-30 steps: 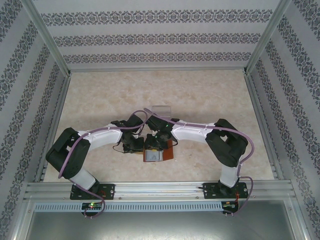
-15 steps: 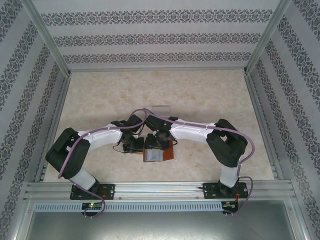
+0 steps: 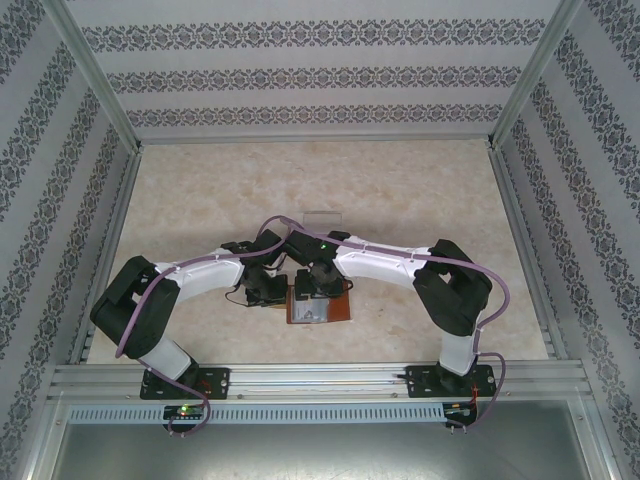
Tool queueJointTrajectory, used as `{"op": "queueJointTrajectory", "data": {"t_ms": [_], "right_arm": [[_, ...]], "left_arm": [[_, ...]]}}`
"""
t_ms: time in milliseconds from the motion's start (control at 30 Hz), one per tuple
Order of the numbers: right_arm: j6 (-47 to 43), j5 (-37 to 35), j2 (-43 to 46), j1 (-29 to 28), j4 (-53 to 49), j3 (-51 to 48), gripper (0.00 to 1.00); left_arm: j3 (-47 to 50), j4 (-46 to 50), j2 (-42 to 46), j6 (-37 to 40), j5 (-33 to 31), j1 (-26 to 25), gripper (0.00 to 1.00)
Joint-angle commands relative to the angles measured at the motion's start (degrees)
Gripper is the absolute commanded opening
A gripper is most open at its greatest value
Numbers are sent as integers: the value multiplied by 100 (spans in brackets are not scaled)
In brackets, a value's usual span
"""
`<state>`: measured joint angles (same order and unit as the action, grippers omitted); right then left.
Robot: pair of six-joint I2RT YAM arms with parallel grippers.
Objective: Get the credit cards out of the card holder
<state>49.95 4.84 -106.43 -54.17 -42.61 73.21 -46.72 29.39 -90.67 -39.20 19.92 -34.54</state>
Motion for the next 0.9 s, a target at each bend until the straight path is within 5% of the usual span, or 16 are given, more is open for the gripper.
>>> {"op": "queueJointTrajectory", "data": {"t_ms": [0, 300, 667, 867], "right_arm": [[-76, -408, 51, -72, -439, 132, 56], [-87, -287, 166, -75, -347, 13, 47], [46, 446, 354, 10, 515, -352, 13], [-93, 113, 463, 100, 189, -442, 11]], "left_arm": [[98, 6, 37, 141, 25, -76, 8], [107, -21, 29, 141, 39, -74, 8], [35, -3, -21, 163, 70, -70, 8], [-15, 45, -29, 171, 62, -72, 8]]}}
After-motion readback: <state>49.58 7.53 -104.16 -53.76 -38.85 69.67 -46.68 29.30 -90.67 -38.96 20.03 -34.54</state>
